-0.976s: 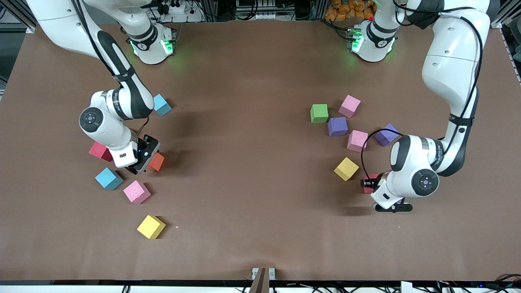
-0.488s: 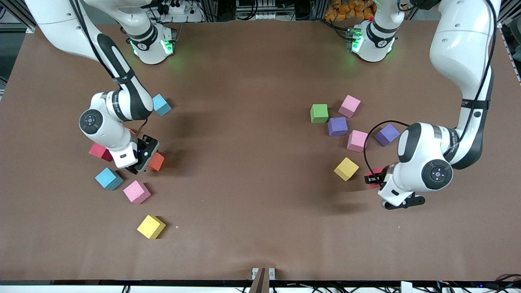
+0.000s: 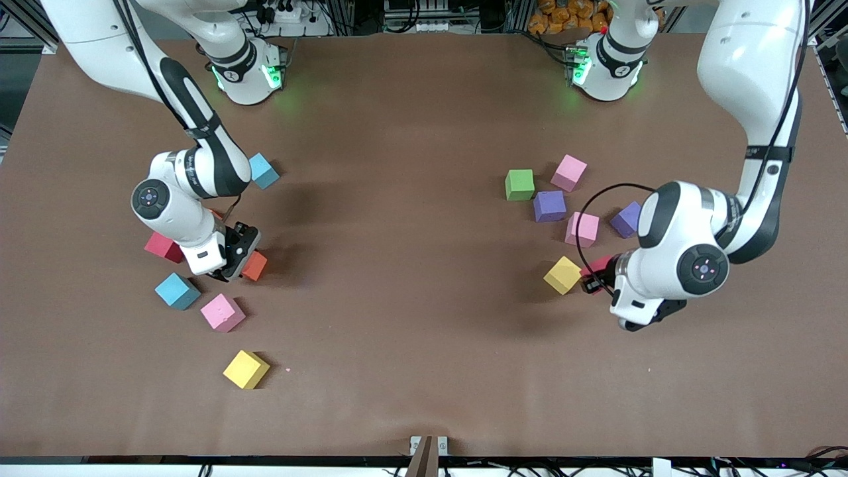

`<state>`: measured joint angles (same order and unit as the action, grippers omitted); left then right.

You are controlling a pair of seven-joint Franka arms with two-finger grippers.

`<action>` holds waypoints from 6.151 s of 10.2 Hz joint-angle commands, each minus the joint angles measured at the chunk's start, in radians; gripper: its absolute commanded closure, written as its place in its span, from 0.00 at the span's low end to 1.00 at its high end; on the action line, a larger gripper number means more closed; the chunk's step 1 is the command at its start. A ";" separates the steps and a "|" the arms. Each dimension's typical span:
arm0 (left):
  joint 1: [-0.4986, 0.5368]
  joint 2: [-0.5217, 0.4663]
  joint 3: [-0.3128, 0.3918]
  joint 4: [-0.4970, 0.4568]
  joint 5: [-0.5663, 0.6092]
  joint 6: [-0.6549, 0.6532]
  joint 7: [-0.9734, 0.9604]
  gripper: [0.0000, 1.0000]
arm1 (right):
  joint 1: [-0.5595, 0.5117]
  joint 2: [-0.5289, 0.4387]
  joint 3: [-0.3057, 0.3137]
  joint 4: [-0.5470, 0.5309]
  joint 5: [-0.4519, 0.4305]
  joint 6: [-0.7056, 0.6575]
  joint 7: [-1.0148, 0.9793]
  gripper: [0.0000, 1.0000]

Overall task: Form number 2 with 11 blocks
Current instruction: 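Carry the pink cube with the left gripper to the table center, then lower the pink cube at the center and open the left gripper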

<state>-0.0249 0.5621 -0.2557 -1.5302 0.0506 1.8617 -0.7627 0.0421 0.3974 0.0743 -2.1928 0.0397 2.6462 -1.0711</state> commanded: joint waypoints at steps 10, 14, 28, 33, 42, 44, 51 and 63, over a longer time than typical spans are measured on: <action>0.000 -0.206 -0.117 -0.370 -0.087 0.165 -0.346 1.00 | 0.004 -0.144 0.018 0.021 0.023 -0.204 -0.023 0.63; 0.011 -0.196 -0.116 -0.381 -0.089 0.192 -0.414 1.00 | 0.010 -0.161 0.024 0.019 0.023 -0.218 -0.012 0.65; -0.151 -0.185 -0.145 -0.384 -0.110 0.212 -0.705 1.00 | -0.030 -0.183 0.019 0.025 0.023 -0.264 -0.015 0.63; -0.369 -0.088 -0.243 -0.282 -0.107 0.283 -0.591 1.00 | -0.030 -0.180 0.019 0.025 0.023 -0.262 -0.012 0.69; -0.648 0.185 -0.251 -0.085 -0.086 0.287 -0.291 1.00 | -0.027 -0.180 0.022 0.027 0.023 -0.279 0.010 0.69; -0.679 0.219 -0.229 -0.047 -0.074 0.289 -0.297 1.00 | -0.027 -0.180 0.021 0.027 0.023 -0.279 0.008 0.69; -0.771 0.239 -0.135 -0.048 0.054 0.290 -0.259 1.00 | -0.027 -0.180 0.022 0.025 0.025 -0.281 0.010 0.69; -0.520 -0.107 -0.148 -0.265 0.037 0.174 -0.284 0.00 | 0.117 -0.222 0.035 0.036 0.057 -0.373 -0.007 0.69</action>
<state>-0.6198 0.5870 -0.3920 -1.6297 0.0859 1.9986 -1.0508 0.1317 0.2080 0.1131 -2.1510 0.0696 2.2983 -1.0585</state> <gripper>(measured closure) 0.000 0.445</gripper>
